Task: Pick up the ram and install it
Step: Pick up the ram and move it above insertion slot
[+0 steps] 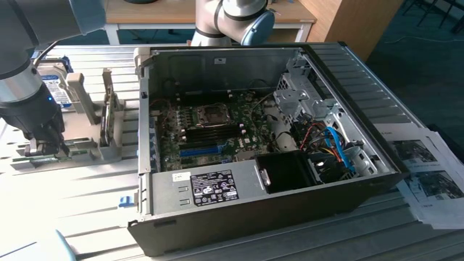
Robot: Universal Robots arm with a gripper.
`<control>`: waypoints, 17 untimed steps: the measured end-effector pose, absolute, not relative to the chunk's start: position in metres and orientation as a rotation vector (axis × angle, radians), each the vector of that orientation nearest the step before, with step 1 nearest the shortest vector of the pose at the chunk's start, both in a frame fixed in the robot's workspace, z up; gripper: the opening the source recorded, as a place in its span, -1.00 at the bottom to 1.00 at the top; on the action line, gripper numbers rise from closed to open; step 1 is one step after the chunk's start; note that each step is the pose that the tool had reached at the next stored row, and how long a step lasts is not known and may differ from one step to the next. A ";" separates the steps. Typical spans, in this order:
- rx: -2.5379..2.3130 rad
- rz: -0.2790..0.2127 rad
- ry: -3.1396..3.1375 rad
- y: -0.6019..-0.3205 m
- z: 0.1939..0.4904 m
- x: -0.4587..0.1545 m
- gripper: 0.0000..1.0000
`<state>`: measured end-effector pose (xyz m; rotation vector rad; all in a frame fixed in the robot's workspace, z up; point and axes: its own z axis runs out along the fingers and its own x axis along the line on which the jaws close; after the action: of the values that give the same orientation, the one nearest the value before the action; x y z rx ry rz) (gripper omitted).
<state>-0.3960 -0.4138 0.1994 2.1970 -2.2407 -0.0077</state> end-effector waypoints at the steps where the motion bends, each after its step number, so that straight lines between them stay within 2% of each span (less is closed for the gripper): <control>1: 2.197 -0.008 -2.241 -0.414 0.199 -0.396 -0.76; 17: 2.197 -0.008 -2.241 -0.414 0.205 -0.396 -0.76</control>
<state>-0.3960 -0.4138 0.2053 2.1970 -2.2407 -0.0077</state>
